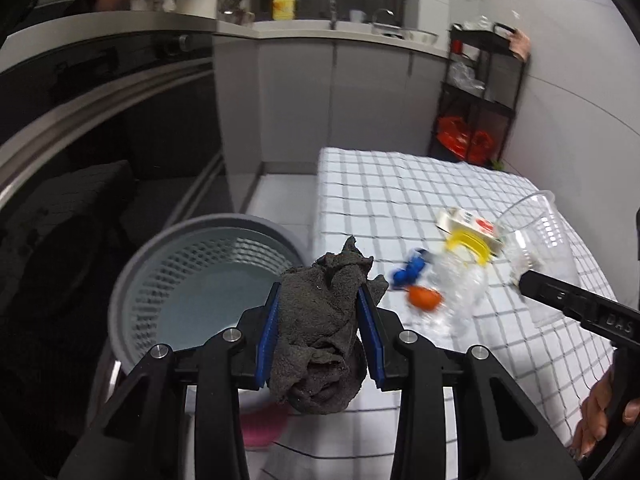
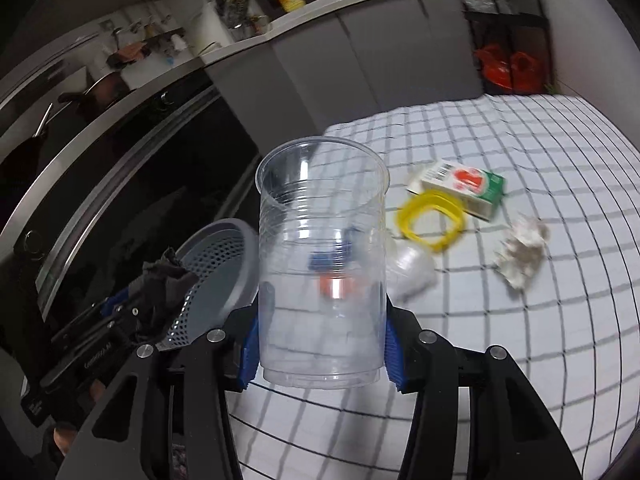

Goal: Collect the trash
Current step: 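Carry the grey cloth and clear cup over the wastebasket and open both tools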

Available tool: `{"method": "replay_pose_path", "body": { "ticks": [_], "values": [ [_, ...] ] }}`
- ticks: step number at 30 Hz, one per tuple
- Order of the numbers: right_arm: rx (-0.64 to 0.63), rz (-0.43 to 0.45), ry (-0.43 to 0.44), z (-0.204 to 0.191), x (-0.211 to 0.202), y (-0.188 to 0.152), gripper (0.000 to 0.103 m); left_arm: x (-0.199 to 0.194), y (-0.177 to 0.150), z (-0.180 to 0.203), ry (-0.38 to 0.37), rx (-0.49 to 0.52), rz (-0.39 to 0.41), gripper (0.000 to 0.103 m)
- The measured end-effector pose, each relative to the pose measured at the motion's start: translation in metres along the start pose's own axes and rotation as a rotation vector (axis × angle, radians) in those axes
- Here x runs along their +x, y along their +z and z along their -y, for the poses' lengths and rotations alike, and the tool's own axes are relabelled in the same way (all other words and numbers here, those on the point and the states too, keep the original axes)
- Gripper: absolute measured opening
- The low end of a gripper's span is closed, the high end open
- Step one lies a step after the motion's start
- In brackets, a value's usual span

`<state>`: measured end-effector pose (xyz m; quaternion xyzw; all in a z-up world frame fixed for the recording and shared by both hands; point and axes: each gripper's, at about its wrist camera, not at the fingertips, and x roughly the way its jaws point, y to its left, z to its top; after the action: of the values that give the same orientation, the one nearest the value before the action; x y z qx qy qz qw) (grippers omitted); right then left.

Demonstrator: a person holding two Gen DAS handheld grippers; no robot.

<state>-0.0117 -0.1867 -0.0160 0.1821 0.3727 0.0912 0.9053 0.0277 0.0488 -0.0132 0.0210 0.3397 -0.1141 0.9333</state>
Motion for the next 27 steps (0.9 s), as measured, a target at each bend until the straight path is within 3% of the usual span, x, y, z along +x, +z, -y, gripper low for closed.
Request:
{"method": "replay_pose_path", "body": {
  "ticks": [7,14,27],
  "values": [
    [-0.114,-0.062,0.093,-0.057,0.054,0.038,0.048,0.024,0.017,-0.063,0.127,-0.086,-0.022,0.036],
    [-0.209,-0.153,0.182,-0.107,0.123,0.046,0.048,0.054,0.016,-0.097,0.201,-0.137,-0.093,0.036],
    [-0.263,-0.302,0.198,-0.135,0.191,0.035,0.049,0.086,0.003,-0.124,0.207,-0.190,-0.224,0.036]
  ]
}}
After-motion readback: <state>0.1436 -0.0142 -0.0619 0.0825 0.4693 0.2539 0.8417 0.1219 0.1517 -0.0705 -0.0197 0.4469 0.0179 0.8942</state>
